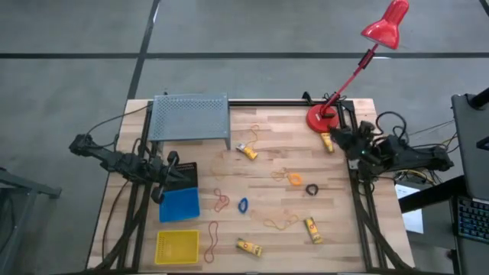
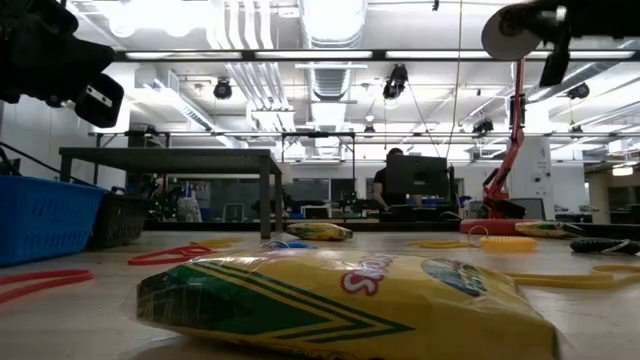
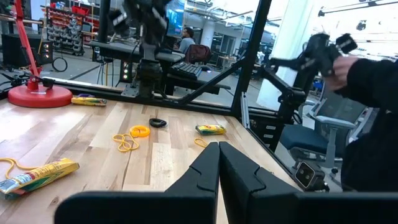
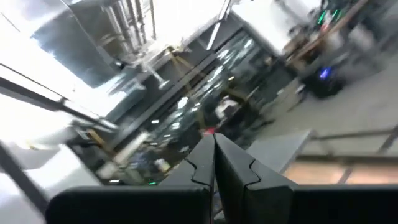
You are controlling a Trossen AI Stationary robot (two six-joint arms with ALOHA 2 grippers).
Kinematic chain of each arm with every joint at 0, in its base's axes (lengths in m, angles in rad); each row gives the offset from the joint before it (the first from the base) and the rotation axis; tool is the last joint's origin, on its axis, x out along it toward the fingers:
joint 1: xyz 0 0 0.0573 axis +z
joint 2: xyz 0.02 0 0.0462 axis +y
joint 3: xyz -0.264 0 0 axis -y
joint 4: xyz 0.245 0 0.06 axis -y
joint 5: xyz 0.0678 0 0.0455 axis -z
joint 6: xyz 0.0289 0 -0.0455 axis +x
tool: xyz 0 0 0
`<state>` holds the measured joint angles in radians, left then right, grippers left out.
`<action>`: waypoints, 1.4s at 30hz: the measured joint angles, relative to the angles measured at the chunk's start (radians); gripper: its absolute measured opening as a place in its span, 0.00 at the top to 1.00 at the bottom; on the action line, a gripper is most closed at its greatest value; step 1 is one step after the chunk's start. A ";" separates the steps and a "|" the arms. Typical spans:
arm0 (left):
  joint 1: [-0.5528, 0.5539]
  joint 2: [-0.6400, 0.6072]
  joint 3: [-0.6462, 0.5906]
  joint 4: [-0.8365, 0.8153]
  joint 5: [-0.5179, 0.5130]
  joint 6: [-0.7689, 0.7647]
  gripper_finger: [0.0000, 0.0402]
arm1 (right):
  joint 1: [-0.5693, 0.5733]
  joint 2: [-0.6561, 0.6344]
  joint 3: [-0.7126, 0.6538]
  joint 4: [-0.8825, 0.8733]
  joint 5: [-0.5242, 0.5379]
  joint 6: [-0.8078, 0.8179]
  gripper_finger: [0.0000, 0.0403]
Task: Pick & Place Office Desk Supplies
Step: Put the yellow rubber band in the black bin
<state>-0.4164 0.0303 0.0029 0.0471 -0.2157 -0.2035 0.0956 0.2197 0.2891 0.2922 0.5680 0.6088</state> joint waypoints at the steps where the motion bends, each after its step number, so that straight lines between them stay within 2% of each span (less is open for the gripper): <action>1: 0.000 0.000 0.000 0.000 0.000 0.000 0.96 | 0.000 0.036 0.042 -0.027 0.033 -0.021 0.98; 6: 0.000 0.000 0.000 0.000 0.000 0.000 0.96 | -0.003 0.244 0.279 -0.206 0.167 -0.023 0.98; 13: 0.000 0.000 0.000 0.000 0.000 0.000 0.96 | -0.036 0.545 0.613 -0.595 0.160 0.041 0.98; 17: 0.000 0.000 0.000 0.000 0.000 0.000 0.96 | -0.061 0.702 0.774 -0.789 0.118 0.009 0.98; 23: 0.000 0.000 0.000 0.000 0.000 0.000 0.96 | -0.129 0.910 0.955 -0.890 0.043 0.024 0.98; 27: 0.000 0.000 0.000 0.000 0.000 0.000 0.96 | -0.201 1.034 1.081 -1.026 -0.064 0.043 0.98; 31: 0.000 0.000 0.000 0.000 0.000 0.000 0.96 | -0.250 1.152 1.154 -1.135 -0.156 0.059 0.98; 42: 0.000 0.000 0.000 0.000 0.000 0.000 0.96 | -0.330 1.353 1.216 -1.131 -0.268 0.164 0.98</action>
<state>-0.4164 0.0303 0.0029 0.0470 -0.2157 -0.2035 -0.2342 1.5731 1.5051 -0.8386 0.3005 0.7731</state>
